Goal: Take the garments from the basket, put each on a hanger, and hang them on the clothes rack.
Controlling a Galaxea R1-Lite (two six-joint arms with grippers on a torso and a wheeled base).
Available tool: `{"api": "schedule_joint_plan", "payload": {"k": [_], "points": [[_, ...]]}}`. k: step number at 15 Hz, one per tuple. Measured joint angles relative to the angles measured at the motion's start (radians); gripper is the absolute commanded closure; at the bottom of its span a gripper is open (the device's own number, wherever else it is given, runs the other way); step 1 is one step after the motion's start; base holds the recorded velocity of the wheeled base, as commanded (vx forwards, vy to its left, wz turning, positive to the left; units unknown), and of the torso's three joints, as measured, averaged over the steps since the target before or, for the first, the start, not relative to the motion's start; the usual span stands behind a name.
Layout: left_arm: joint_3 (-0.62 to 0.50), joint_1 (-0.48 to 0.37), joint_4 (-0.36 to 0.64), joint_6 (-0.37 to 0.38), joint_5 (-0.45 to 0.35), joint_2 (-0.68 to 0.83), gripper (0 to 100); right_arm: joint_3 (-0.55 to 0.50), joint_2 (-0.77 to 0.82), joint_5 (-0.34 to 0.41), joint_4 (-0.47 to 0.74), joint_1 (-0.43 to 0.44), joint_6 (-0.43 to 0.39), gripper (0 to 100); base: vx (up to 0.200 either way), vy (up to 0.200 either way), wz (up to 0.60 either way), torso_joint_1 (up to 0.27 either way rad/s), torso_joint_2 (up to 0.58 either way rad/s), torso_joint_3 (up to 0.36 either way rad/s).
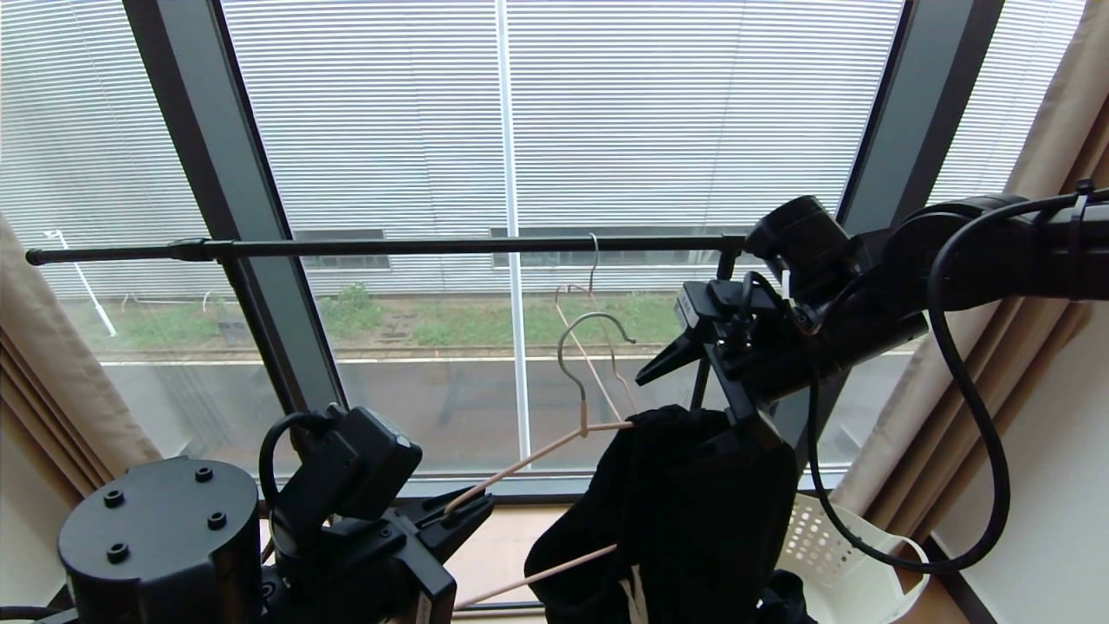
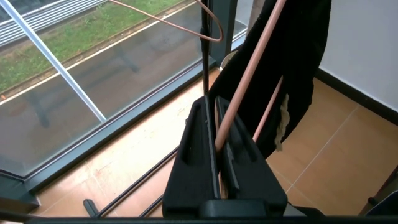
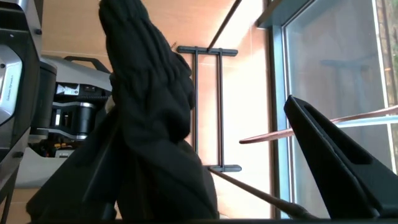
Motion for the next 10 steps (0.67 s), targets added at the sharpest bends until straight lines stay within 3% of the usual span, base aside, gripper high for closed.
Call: {"api": "schedule_joint_plan", "payload": {"k": [1, 2, 10], "points": [[0.0, -0.001, -0.001, -0.001, 0.0, 0.0, 100, 0.0, 0.002, 0.0, 0.0, 0.005, 0.001, 0, 0.0, 0.0, 0.0, 0.0, 0.0, 0.0], [0.0, -0.001, -0.001, -0.001, 0.0, 0.0, 100, 0.001, 0.003, 0.0, 0.0, 0.01, 0.002, 100, 0.0, 0.0, 0.0, 0.0, 0.0, 0.0], [0.014, 0.0, -0.004, -0.004, -0.004, -0.002, 100, 0.026, -0.031, 0.003, 0.004, 0.024, 0.005, 100, 0.0, 0.0, 0.0, 0.0, 0.0, 0.0]]}}
